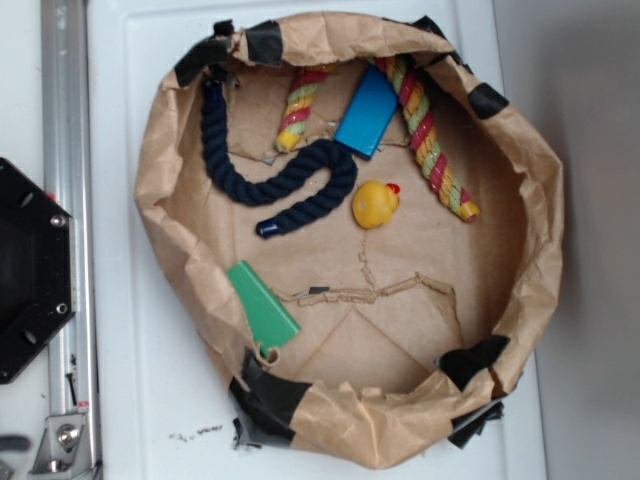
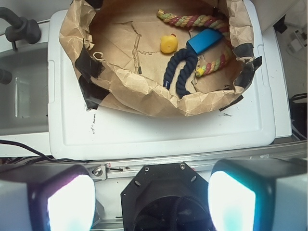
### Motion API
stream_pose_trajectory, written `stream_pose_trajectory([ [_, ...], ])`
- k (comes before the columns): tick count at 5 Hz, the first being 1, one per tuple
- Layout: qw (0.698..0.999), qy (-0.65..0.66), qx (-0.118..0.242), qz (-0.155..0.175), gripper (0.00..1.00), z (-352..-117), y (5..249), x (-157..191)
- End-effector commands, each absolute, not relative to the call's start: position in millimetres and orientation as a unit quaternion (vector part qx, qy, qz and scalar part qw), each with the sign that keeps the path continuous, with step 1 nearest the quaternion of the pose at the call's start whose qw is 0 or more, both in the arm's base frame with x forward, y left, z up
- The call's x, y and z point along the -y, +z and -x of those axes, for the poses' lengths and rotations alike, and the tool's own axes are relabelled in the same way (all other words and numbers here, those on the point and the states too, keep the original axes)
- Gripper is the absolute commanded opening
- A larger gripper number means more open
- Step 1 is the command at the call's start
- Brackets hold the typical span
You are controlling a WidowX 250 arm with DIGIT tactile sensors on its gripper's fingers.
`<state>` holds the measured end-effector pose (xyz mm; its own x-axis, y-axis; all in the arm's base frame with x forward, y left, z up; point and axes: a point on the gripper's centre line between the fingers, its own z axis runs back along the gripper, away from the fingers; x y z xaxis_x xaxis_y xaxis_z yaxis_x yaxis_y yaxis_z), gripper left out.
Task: Grab the yellow duck.
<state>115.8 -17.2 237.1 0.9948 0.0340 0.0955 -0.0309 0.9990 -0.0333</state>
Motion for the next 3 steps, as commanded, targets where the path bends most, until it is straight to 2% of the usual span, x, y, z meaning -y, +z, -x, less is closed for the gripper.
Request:
stream_pose_trajectory([
  [1, 0.999, 0.016, 0.048, 0.016, 1.0, -115.8, 237.1, 17.2],
  [2, 0.996, 0.046, 0.077, -0.015, 1.0, -149.8, 215.3, 2.8],
  [3, 0.993, 0.074, 0.09, -0.003, 1.0, -180.7, 193.9, -9.0],
])
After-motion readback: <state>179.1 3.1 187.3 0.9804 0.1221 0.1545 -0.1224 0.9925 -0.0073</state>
